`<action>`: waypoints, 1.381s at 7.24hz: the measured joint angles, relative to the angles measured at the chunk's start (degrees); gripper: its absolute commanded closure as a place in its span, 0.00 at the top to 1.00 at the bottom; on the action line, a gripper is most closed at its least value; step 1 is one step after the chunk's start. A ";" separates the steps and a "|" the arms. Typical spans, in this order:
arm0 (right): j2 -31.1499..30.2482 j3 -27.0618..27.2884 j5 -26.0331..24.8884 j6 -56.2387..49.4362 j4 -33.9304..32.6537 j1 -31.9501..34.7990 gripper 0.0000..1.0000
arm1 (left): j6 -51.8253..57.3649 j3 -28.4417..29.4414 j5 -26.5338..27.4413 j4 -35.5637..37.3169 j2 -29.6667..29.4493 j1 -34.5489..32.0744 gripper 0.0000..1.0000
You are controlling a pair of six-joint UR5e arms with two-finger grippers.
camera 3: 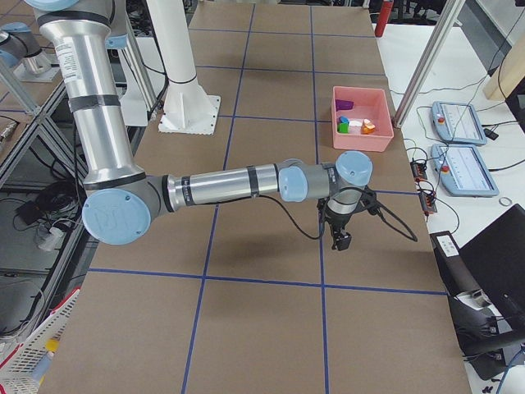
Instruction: Put all blocks into box
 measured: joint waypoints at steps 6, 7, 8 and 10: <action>-15.77 4.34 7.22 0.50 5.76 11.45 1.00 | 0.01 2.88 -5.42 0.65 0.14 -0.03 1.00; -14.79 4.12 6.93 0.65 5.13 11.59 1.00 | -0.03 2.93 -5.42 0.60 0.09 -0.03 1.00; -12.97 3.90 6.65 0.83 3.34 11.58 1.00 | -0.05 3.02 -5.40 0.58 0.05 -0.03 1.00; -11.05 3.90 6.88 0.61 0.21 11.60 1.00 | -0.05 3.22 -5.43 0.58 -0.11 -0.03 1.00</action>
